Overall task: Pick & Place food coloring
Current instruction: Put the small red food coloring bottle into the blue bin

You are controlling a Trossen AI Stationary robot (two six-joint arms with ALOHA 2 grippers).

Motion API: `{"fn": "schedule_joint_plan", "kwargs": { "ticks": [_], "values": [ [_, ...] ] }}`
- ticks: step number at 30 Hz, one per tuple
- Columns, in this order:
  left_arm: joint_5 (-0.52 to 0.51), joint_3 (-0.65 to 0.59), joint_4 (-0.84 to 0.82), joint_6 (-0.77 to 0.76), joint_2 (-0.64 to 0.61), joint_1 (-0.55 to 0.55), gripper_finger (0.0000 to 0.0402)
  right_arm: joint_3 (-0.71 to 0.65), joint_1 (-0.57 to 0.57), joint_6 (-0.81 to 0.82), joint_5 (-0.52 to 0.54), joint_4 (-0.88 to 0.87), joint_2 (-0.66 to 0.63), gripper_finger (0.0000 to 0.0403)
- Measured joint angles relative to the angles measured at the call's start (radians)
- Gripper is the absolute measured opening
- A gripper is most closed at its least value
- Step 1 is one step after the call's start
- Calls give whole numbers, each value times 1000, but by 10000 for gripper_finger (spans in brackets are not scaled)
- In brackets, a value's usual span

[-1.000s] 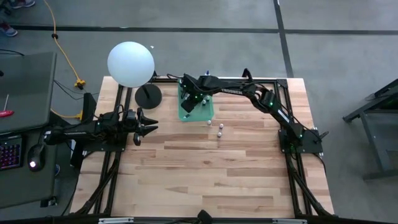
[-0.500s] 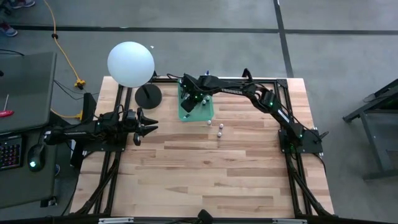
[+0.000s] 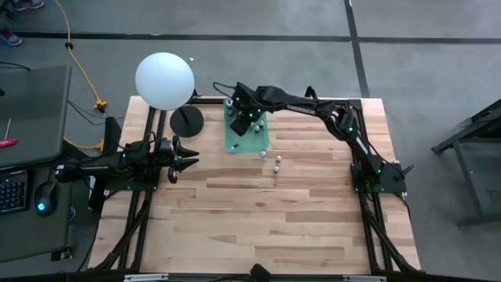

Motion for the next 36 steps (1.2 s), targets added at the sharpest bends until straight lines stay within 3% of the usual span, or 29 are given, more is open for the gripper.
{"fn": "schedule_joint_plan", "kwargs": {
  "ticks": [8, 17, 28, 36],
  "values": [
    [0, 0, 0, 0, 0, 0, 129, 1, 19, -190, -43, -259, -111, 104],
    [0, 0, 0, 0, 0, 0, 129, 1, 70, -122, -38, -641, -150, 114],
    [0, 0, 0, 0, 0, 0, 129, -127, 154, 16, -5, -582, -152, 120],
    [0, 0, 0, 0, 0, 0, 129, -309, 177, 39, 24, -509, -171, 168]
  ]
}}
